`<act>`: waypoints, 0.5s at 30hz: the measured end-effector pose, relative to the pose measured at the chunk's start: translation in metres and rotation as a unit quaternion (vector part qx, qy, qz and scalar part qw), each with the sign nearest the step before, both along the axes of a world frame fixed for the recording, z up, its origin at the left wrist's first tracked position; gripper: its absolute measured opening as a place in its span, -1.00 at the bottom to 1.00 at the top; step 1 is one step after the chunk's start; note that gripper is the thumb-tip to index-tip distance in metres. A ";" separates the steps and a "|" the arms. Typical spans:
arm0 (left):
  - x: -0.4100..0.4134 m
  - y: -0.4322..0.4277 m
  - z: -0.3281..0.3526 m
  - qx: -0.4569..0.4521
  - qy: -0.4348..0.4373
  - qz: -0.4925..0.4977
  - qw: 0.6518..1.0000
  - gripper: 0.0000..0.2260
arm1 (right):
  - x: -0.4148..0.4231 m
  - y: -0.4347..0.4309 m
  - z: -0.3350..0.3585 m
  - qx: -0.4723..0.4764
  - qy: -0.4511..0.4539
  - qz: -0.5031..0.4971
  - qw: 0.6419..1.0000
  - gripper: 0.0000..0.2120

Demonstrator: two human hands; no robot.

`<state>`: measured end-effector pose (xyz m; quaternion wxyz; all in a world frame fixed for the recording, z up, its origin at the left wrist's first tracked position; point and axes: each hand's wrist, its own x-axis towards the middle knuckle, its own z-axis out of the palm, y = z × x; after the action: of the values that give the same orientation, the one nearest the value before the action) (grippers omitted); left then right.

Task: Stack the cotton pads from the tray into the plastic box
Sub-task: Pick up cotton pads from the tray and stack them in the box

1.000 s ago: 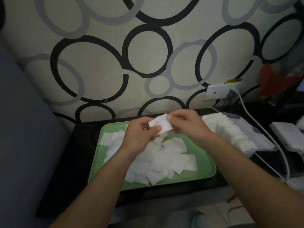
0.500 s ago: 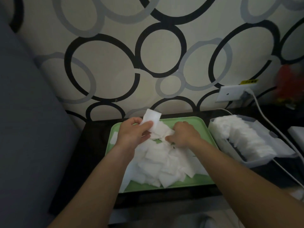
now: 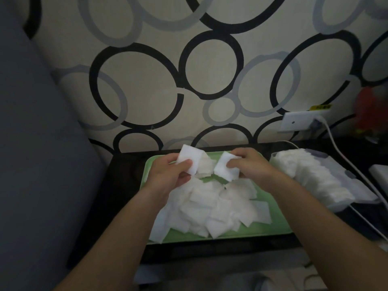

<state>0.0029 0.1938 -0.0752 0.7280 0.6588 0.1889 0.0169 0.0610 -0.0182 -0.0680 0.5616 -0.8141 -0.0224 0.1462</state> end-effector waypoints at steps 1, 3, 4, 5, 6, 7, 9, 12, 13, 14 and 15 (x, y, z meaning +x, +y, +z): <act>0.000 -0.002 0.000 0.004 0.000 0.001 1.000 -0.78 | -0.001 -0.002 0.002 0.024 0.008 0.010 1.000 -0.87; 0.000 -0.005 0.000 0.007 0.001 0.002 1.000 -0.79 | -0.002 -0.006 0.005 0.080 0.029 0.019 0.996 -0.86; 0.000 -0.008 0.000 0.007 0.002 0.002 1.000 -0.79 | -0.002 -0.007 0.006 0.110 0.040 0.022 0.993 -0.84; 0.000 -0.010 0.000 0.007 0.003 0.002 1.000 -0.79 | -0.002 -0.008 0.006 0.135 0.049 0.028 0.989 -0.82; 0.001 -0.013 0.000 0.006 0.004 -0.001 1.000 -0.77 | -0.002 -0.008 0.006 0.155 0.054 0.040 0.986 -0.80; 0.001 -0.015 0.000 0.007 0.005 -0.007 1.000 -0.75 | -0.002 -0.009 0.005 0.169 0.055 0.057 0.982 -0.78; 0.002 -0.020 0.000 0.015 0.001 -0.028 1.000 -0.72 | -0.002 -0.011 0.002 0.185 0.047 0.098 0.977 -0.74; 0.001 -0.029 0.004 0.026 -0.018 -0.057 0.998 -0.75 | -0.003 -0.010 -0.001 0.206 0.044 0.129 0.969 -0.69; 0.000 -0.031 0.005 0.022 -0.026 -0.067 0.997 -0.79 | -0.003 -0.009 0.000 0.213 0.045 0.126 0.968 -0.69; -0.001 -0.034 0.007 0.016 -0.032 -0.080 0.996 -0.84 | -0.003 -0.009 0.000 0.217 0.044 0.122 0.967 -0.68; -0.002 -0.037 0.009 0.010 -0.036 -0.093 0.995 -0.88 | -0.003 -0.008 0.000 0.218 0.043 0.118 0.968 -0.68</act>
<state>0.0007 0.1571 -0.0663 0.7259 0.6799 0.1004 -0.0249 0.0579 -0.0263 -0.0685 0.7049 -0.6562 -0.1260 0.2380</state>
